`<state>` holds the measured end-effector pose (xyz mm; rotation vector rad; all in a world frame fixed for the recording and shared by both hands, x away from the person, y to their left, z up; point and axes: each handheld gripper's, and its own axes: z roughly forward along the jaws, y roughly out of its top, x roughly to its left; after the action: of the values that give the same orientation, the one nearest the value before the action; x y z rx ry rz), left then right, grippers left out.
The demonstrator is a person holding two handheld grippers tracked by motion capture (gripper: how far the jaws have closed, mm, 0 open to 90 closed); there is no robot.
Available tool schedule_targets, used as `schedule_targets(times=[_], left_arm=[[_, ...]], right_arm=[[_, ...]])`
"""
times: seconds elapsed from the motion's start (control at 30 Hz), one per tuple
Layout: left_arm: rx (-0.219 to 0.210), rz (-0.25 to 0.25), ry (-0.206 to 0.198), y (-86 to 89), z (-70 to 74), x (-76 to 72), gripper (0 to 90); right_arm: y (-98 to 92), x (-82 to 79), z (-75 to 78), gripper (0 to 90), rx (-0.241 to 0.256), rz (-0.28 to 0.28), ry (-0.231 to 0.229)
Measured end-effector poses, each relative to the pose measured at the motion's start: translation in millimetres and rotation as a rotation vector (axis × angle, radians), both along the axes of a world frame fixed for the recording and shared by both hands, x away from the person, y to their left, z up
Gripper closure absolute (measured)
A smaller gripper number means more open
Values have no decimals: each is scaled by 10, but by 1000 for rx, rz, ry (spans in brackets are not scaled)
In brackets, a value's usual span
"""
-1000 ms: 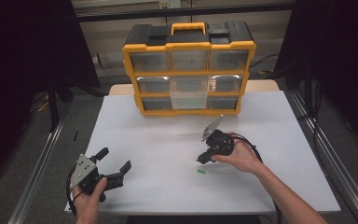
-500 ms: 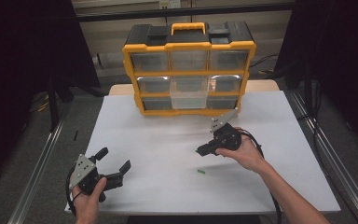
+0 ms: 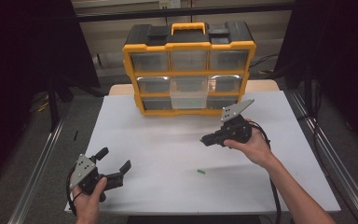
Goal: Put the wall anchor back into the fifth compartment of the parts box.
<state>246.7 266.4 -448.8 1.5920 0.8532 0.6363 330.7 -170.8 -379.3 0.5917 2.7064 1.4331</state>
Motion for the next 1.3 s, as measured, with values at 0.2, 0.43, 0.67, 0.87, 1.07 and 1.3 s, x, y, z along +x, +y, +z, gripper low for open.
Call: schedule_targets(times=[0.2, 0.43, 0.67, 0.87, 1.07, 1.3], left_arm=[[10, 4, 0, 11, 3, 1, 30], [-5, 3, 4, 2, -2, 7, 30], [-8, 7, -1, 4, 2, 3, 30], [-6, 2, 0, 6, 2, 7, 30], [-10, 7, -1, 9, 4, 1, 30], [-14, 0, -1, -4, 5, 0, 30]], right_arm=[[32, 22, 105, 847, 9, -1, -26], [1, 106, 352, 846, 34, -24, -80], [12, 204, 581, 847, 28, -35, -116], [43, 339, 784, 846, 3, -54, -147], [68, 491, 971, 846, -34, -83, -164], [88, 708, 1136, 847, -102, -127, -164]])
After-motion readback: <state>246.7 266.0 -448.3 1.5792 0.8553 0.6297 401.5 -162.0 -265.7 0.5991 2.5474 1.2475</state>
